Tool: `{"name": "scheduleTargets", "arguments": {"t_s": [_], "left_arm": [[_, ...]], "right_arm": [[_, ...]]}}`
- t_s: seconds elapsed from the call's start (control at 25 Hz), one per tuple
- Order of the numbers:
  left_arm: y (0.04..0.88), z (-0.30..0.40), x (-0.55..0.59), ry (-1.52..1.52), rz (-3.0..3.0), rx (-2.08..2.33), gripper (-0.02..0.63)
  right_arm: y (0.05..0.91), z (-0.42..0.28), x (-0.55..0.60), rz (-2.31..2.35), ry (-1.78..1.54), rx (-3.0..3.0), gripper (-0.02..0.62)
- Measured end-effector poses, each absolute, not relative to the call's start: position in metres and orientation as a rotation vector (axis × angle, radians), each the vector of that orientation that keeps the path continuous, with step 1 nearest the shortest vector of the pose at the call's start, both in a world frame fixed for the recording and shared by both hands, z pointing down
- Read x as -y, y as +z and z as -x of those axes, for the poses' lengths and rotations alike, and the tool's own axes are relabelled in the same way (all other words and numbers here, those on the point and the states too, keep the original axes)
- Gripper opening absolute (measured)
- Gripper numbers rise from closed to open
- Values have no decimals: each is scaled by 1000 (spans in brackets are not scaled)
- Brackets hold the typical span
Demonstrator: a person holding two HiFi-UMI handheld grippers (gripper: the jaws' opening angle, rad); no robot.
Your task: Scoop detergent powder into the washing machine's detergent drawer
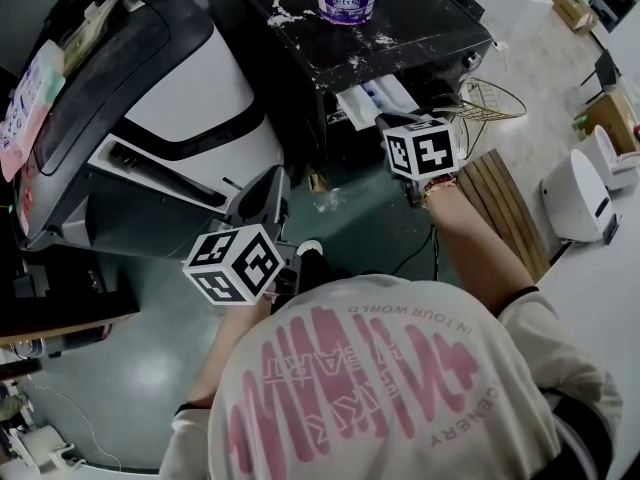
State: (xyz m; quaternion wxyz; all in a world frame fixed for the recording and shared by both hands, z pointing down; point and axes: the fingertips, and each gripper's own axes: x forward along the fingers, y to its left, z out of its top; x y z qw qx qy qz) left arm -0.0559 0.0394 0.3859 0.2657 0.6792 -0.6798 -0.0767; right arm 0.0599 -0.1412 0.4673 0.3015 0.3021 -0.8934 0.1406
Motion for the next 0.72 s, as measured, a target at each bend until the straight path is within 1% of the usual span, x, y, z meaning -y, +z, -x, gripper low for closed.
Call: {"name": "scheduleTargets", "arguments": {"t_s": [0.36, 0.72], "left_arm": [[381, 54, -41, -196, -1855, 1821, 3], [384, 56, -42, -190, -1861, 1806, 3]], "right_arm": [[461, -80, 154, -1067, 1066, 2459, 6], [454, -86, 152, -1145, 1256, 2501, 5]]}}
